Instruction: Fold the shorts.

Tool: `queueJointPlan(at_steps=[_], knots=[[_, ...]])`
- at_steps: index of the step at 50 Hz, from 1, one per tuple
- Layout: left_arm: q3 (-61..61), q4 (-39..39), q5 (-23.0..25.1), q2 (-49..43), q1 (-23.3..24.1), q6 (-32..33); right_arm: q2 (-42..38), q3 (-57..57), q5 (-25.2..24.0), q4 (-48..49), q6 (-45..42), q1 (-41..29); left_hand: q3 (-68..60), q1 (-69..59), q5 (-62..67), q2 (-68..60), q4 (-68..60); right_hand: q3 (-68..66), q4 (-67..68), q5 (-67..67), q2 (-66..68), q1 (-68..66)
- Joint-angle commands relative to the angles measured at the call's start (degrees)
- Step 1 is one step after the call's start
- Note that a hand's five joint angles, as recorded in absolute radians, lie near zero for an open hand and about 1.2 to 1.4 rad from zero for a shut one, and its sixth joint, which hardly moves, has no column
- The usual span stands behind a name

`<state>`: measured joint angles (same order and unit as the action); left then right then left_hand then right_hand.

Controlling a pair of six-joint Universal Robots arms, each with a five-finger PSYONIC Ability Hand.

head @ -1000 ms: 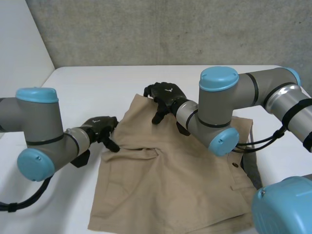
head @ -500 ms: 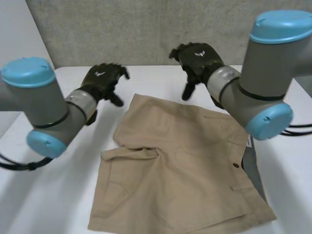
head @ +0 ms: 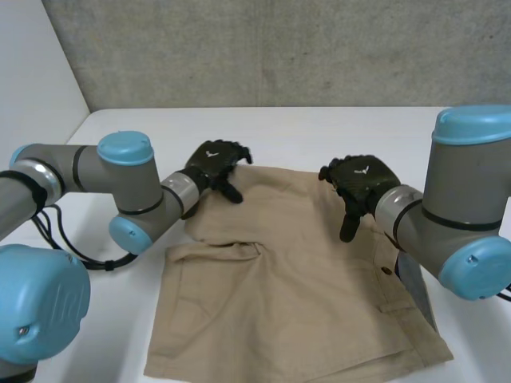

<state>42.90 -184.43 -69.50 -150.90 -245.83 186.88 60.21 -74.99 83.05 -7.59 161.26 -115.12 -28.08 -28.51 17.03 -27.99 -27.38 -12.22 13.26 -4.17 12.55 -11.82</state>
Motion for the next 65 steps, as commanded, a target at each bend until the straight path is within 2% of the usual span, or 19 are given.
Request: queueJointPlan(at_steps=[1, 4, 12, 21, 27, 36, 47, 53, 54, 61, 65], knots=[[-1.6, 1.3, -6.3, -2.6, -3.9, 11.7, -0.9, -3.6, -0.5, 0.1, -1.5, 0.0, -2.0, -1.6, 3.0, -2.1, -2.7, 2.2, -3.3, 4.2, -2.5, 1.8], [-1.3, 1.3, -6.8, -2.6, -4.0, 13.9, -1.5, -5.3, 0.0, 0.1, -3.3, -0.1, -1.6, -1.2, 2.7, -1.7, -2.3, 2.2, -3.3, 4.2, -2.5, 1.8], [1.4, 1.1, -6.1, -1.1, -4.0, 14.1, -2.7, -9.2, 1.4, 0.5, -7.5, 0.6, 0.2, 0.6, 0.8, 0.1, -0.5, 2.2, -3.3, 4.2, -2.5, 1.8], [4.6, 1.0, -5.9, 2.1, -3.8, 14.1, -1.3, -14.6, 4.6, 1.2, -14.6, 6.0, 4.7, 5.2, -3.7, 4.6, 4.0, 2.2, -3.3, 4.2, -2.5, 1.8], [7.1, 0.9, -6.0, 4.4, -3.0, 13.9, 2.0, -19.5, 4.5, 2.4, -17.2, 10.3, 6.3, 6.7, -5.2, 6.2, 5.6, 2.2, -3.3, 4.2, -2.5, 1.8], [9.3, 0.7, -6.0, 6.2, -0.9, 13.9, 11.2, -26.0, 4.0, 8.8, -17.6, 14.0, 9.0, 9.4, -7.9, 8.9, 8.2, 2.2, -3.3, 4.2, -2.5, 1.8], [9.3, -1.4, -6.2, 6.7, -0.3, 13.9, 12.8, -24.8, 2.3, 8.9, -16.4, 13.4, 9.0, 9.4, -7.9, 8.9, 8.2, 2.2, -3.3, 4.2, -2.5, 1.8], [9.1, -2.0, -6.4, 9.8, -0.4, 13.8, 13.8, -23.7, 0.1, 9.3, -13.2, 13.1, 9.0, 9.4, -7.9, 8.9, 8.2, 2.2, -3.3, 4.2, -2.5, 1.8], [9.2, -2.2, -6.4, 12.4, -0.6, 13.1, 14.1, -23.6, -0.5, 9.3, -12.4, 13.2, 9.0, 9.4, -7.9, 8.9, 8.2, 2.2, -3.3, 4.2, -2.5, 1.8], [9.3, -4.2, -5.7, 15.2, -0.7, 6.7, 14.1, -23.5, -1.4, 9.6, -11.4, 13.3, 9.0, 9.4, -7.9, 8.9, 8.2, 2.2, -3.3, 4.2, -2.5, 1.8], [9.2, -4.8, -1.4, 13.6, -0.4, 3.1, 14.0, -24.0, -1.4, 9.7, -11.3, 13.1, 8.8, 9.2, -7.7, 8.7, 8.1, 2.2, -3.3, 4.2, -2.5, 1.8]])
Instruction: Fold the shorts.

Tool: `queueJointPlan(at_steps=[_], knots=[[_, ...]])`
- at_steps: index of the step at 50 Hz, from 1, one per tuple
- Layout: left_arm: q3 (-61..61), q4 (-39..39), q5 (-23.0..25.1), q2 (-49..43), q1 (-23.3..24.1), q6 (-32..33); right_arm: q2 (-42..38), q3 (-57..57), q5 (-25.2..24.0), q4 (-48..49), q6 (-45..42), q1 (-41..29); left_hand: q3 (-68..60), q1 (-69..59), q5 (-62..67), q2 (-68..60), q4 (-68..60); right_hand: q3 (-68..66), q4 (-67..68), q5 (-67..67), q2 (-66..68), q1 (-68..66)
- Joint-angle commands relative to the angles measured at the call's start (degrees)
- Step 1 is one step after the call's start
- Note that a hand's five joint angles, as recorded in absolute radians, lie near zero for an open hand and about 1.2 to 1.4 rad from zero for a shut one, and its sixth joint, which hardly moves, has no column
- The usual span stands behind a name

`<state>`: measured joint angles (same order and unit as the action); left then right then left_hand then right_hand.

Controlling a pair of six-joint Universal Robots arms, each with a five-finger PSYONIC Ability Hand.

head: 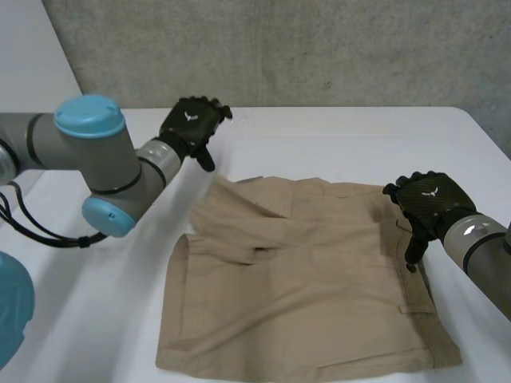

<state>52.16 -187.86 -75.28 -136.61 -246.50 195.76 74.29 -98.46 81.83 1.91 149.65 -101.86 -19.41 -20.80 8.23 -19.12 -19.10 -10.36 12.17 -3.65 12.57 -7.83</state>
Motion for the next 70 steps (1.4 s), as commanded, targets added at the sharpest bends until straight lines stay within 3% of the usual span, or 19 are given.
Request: queueJointPlan(at_steps=[1, 11, 22, 33, 40, 47, 54, 61, 70], knots=[[0.0, -1.4, 5.2, -1.3, 0.2, -5.8, -0.2, -0.7, -0.2, 0.3, 0.3, -0.2, 0.1, 1.5, 1.1, -0.2, -0.2, 0.4, -2.2, 3.7, -2.6, -2.2], [-2.6, -1.5, 7.3, -8.2, 1.5, -5.7, -0.7, -1.2, -0.2, 1.7, 0.4, -0.2, -0.1, 1.3, 1.2, -0.3, -0.4, 0.4, -2.2, 3.7, -2.6, -2.2], [-15.8, -1.4, 7.7, -19.4, 0.9, -5.6, -1.3, -1.6, -0.2, 2.3, 0.4, -0.2, -0.7, 0.7, 1.9, -1.0, -1.0, 0.4, -2.2, 3.7, -2.6, -2.2], [-28.2, -1.3, 7.7, -26.9, -1.8, -3.2, -2.1, -1.6, -0.1, 2.8, 0.3, -0.2, -1.9, -0.5, 3.1, -2.2, -2.2, 0.4, -2.2, 3.7, -2.6, -2.2], [-29.4, -1.3, 6.9, -27.7, -3.0, -0.1, -2.1, -1.6, -0.1, 2.8, 0.3, -0.2, -4.6, -3.2, 5.8, -4.9, -4.9, 0.4, -2.2, 3.7, -2.6, -2.2], [-25.5, -1.3, 5.5, -25.3, -3.3, 1.4, -2.1, -1.6, -0.1, 2.9, 0.3, -0.4, -4.9, -3.5, 6.1, -5.2, -5.2, 0.4, -2.2, 3.7, -2.6, -2.2], [-15.9, -1.5, 3.6, -16.3, -3.4, 1.5, -2.0, -2.1, -0.1, 3.0, 0.3, -0.4, -4.6, -3.2, 5.8, -4.9, -4.9, 0.4, -2.2, 3.7, -2.6, -2.2], [-7.4, -8.9, -2.5, -8.5, -3.6, 2.3, -0.8, -2.1, 0.2, 2.9, 0.3, -0.5, -2.4, -1.0, 3.6, -2.7, -2.7, 0.4, -2.2, 3.7, -2.6, -2.2], [5.2, -9.7, -2.2, 2.8, -4.5, 2.7, 4.7, -3.5, -1.0, 2.1, 0.2, -0.4, 0.4, 1.8, 0.7, 0.2, 0.1, 0.4, -2.2, 3.7, -2.6, -2.2]])
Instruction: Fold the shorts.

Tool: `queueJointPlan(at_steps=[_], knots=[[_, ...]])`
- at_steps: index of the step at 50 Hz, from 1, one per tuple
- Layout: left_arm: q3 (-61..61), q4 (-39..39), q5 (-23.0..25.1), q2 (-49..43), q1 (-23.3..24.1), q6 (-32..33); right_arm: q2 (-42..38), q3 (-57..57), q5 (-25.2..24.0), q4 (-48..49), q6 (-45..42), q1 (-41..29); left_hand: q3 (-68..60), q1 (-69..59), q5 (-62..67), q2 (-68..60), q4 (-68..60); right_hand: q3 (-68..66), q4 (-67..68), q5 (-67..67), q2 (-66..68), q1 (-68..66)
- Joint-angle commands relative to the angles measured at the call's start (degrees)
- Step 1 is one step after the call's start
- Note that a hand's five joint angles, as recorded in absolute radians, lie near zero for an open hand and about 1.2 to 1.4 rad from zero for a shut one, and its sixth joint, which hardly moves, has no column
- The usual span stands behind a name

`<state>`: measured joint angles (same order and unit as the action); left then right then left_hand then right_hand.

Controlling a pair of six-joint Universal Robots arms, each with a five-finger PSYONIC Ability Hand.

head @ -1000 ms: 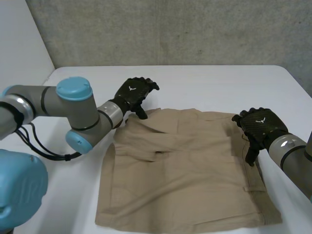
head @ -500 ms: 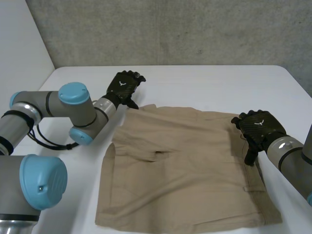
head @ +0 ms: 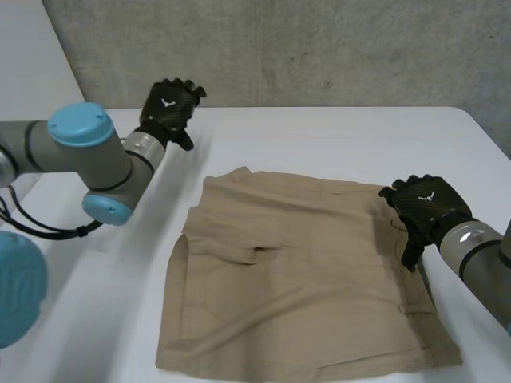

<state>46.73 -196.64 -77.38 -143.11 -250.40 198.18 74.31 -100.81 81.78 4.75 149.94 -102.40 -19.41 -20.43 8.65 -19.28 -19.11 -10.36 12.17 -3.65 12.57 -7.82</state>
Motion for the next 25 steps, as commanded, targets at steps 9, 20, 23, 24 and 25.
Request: queueJointPlan(at_steps=[9, 20, 23, 24, 25], knots=[[32.5, 6.4, 0.2, 26.6, 0.5, 0.2, 10.8, -3.6, -8.7, -12.9, -1.2, 1.0, -0.2, 0.8, 1.0, -0.3, -0.5, 0.4, -2.2, 3.7, -2.6, -2.2], [58.2, 16.2, 0.2, 45.9, 2.8, -0.4, 15.8, -13.2, -15.5, -19.2, -13.9, 5.5, -3.4, -2.4, 4.2, -3.5, -3.7, -2.2, 0.4, 1.1, 0.0, -4.8], [60.8, 16.6, 0.2, 47.9, 3.2, -0.4, 16.1, -15.2, -15.8, -19.1, -15.9, 6.2, -4.4, -3.4, 5.2, -4.6, -4.7, -3.8, 1.9, -0.5, 1.5, -6.3], [62.9, 16.9, 0.0, 49.6, 3.6, -0.4, 16.1, -15.2, -15.8, -19.1, -15.9, 6.2, -5.3, -4.2, 6.0, -5.4, -5.6, -3.8, 1.9, -0.5, 1.6, -6.3], [65.4, 17.3, -0.1, 51.2, 4.2, -0.4, 16.1, -17.1, -16.0, -18.9, -17.2, 7.3, -5.6, -4.6, 6.4, -5.7, -5.9, -6.3, 4.4, -3.0, 4.0, -8.8]])
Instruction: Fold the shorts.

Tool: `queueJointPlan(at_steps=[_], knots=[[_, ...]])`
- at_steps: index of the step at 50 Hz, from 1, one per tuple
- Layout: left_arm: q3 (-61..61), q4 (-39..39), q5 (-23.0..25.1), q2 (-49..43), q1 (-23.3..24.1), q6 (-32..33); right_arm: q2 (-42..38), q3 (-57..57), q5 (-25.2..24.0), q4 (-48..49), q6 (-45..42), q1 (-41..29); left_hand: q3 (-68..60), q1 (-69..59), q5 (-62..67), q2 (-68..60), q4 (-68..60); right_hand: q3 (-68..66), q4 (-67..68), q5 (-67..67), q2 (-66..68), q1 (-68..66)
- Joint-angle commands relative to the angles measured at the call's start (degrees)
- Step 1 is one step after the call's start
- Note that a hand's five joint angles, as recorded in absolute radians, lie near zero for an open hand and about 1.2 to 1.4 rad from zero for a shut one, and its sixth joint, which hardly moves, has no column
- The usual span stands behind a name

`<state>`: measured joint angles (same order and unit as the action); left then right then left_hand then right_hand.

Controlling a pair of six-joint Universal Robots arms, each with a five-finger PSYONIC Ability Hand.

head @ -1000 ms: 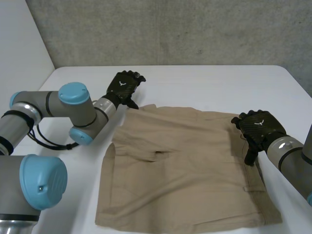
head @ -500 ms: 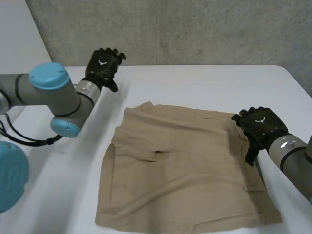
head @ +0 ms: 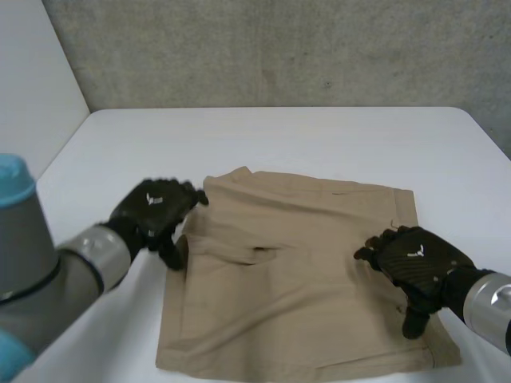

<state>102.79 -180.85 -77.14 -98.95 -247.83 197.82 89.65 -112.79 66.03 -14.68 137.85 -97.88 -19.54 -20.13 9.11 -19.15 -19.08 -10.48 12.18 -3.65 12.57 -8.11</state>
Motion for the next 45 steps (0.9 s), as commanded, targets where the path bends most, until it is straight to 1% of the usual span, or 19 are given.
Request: queueJointPlan(at_steps=[1, 6, 9, 14, 19, 26, 29, 30, 31, 37, 38, 41, 43, 44, 45], knots=[[12.0, 2.0, -0.6, 8.1, 2.6, 0.1, 0.8, -6.1, -0.3, 0.8, -5.9, 3.1, -6.0, -5.4, 6.4, -6.4, -6.4, -7.7, 6.0, -4.5, 5.6, -10.0], [14.5, 2.4, -0.8, 8.4, 4.2, 0.4, 0.8, -8.9, -0.6, 1.3, -9.3, 4.4, -7.2, -6.6, 7.6, -7.5, -7.6, -12.7, 11.0, -9.5, 10.6, -15.1], [15.9, 2.3, -2.6, 8.4, 5.1, 0.3, 0.7, -10.8, -1.9, 1.5, -11.0, 5.6, -7.7, -7.1, 8.1, -8.1, -8.1, -15.4, 13.7, -12.2, 13.3, -17.8], [15.9, 1.9, -4.8, 8.0, 5.2, -0.1, 0.7, -12.7, -3.8, 2.5, -11.2, 6.6, -7.5, -6.9, 7.9, -7.9, -8.0, -19.3, 17.6, -16.1, 17.2, -21.6], [15.6, 1.3, -4.9, 7.7, 5.1, -0.1, 0.7, -14.1, -4.9, 4.7, -11.2, 7.8, -7.3, -6.7, 7.8, -7.7, -7.8, -25.2, 23.5, -22.0, 23.1, -27.5], [15.2, 1.1, -4.8, 7.8, 5.1, -0.2, 0.1, -16.1, -5.0, 10.1, -11.3, 8.9, -6.8, -6.2, 7.3, -7.2, -7.3, -44.7, 43.0, -41.5, 42.6, -47.0], [15.3, 1.1, -4.9, 7.8, 5.2, -0.2, 0.0, -16.5, -5.0, 11.5, -11.3, 8.9, -6.8, -6.2, 7.3, -7.2, -7.3, -56.4, 54.7, -53.3, 54.3, -58.8], [15.4, 1.1, -4.9, 7.8, 5.2, -0.2, 0.0, -16.5, -5.1, 12.1, -11.3, 8.9, -6.7, -6.1, 7.1, -7.0, -7.1, -64.1, 62.4, -60.9, 62.0, -66.5], [15.5, 1.2, -4.9, 7.8, 5.2, -0.2, 0.0, -16.5, -5.0, 12.4, -11.3, 8.8, -6.7, -6.1, 7.1, -7.0, -7.1, -68.7, 67.0, -65.5, 66.6, -71.1], [16.0, 1.3, -4.9, 8.3, 5.5, -0.2, 0.3, -15.1, -5.1, 13.8, -10.1, 8.6, -6.7, -6.1, 7.1, -7.0, -7.1, -69.5, 67.8, -66.3, 67.4, -71.9], [16.0, 1.4, -4.9, 8.5, 6.4, -0.2, 0.3, -14.1, -5.0, 14.1, -9.4, 8.6, -6.7, -6.1, 7.1, -7.0, -7.1, -69.5, 67.8, -66.3, 67.4, -71.9], [15.9, 1.5, -4.9, 8.6, 7.3, -0.2, 0.3, -11.3, -4.7, 14.5, -5.6, 8.1, -6.7, -6.1, 7.1, -7.0, -7.1, -69.5, 67.8, -66.3, 67.4, -71.9], [15.9, 1.7, -4.9, 9.2, 8.9, -0.2, 0.0, -9.8, -4.4, 14.3, -3.2, 7.6, -6.5, -5.9, 6.9, -6.9, -6.9, -69.5, 67.8, -66.3, 67.4, -71.9], [15.9, 1.7, -4.9, 9.2, 8.9, -0.2, 0.0, -9.8, -4.4, 14.3, -3.2, 7.6, -6.5, -5.9, 6.9, -6.9, -6.9, -69.5, 67.8, -66.3, 67.4, -71.9], [15.9, 1.7, -4.9, 9.4, 9.3, -0.2, -0.2, -8.5, -4.4, 14.2, -1.0, 7.0, -6.5, -5.9, 6.9, -6.9, -6.9, -69.5, 67.8, -66.3, 67.4, -71.9]])
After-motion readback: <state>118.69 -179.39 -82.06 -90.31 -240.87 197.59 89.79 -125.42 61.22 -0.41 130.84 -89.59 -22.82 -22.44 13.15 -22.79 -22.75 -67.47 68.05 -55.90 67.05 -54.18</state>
